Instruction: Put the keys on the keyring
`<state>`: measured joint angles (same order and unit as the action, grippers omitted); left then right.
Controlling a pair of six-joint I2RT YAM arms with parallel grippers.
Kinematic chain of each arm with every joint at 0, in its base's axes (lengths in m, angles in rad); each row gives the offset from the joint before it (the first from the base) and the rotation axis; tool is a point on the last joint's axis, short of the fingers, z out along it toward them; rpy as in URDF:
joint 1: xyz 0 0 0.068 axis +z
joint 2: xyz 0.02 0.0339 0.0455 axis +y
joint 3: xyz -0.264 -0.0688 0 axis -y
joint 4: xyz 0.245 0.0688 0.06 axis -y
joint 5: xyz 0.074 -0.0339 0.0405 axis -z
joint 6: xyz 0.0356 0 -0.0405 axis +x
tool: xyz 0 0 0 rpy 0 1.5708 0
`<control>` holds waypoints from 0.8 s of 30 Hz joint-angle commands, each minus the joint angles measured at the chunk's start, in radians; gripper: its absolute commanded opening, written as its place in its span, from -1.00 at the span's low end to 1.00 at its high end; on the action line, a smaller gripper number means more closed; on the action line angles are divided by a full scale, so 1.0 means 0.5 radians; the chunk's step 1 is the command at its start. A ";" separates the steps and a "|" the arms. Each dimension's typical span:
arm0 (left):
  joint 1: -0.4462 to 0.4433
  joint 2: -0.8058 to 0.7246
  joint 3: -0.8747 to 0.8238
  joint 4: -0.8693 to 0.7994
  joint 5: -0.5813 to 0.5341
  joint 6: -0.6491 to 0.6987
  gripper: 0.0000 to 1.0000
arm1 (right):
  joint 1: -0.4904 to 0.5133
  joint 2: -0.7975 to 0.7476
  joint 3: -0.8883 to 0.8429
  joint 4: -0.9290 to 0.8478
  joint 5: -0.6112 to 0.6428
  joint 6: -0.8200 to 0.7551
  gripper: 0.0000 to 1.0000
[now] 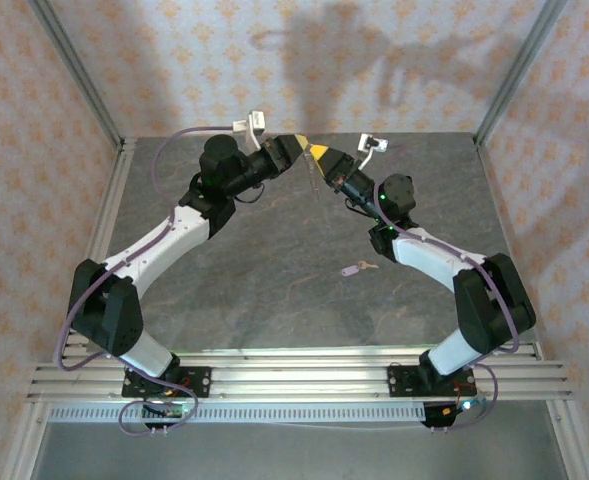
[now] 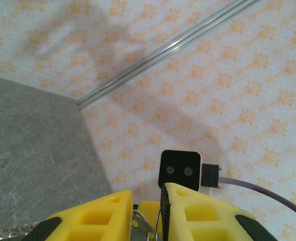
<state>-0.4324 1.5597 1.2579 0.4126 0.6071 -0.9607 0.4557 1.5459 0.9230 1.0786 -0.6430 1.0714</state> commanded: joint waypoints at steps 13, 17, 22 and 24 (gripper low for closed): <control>-0.032 0.004 0.031 0.081 -0.009 0.024 -0.31 | 0.021 0.028 0.075 0.128 -0.030 0.002 -1.00; -0.031 -0.005 0.022 0.083 -0.027 0.027 -0.22 | 0.021 0.031 0.072 0.129 -0.030 0.002 -1.00; -0.034 -0.008 0.014 0.103 -0.027 0.032 -0.24 | 0.021 0.031 0.063 0.126 -0.026 -0.001 -1.00; -0.034 -0.008 0.006 0.104 -0.027 0.031 -0.36 | 0.021 0.034 0.062 0.125 -0.024 -0.001 -1.00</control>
<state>-0.4454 1.5604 1.2594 0.4168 0.5968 -0.9588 0.4603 1.5631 0.9295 1.0782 -0.6468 1.0737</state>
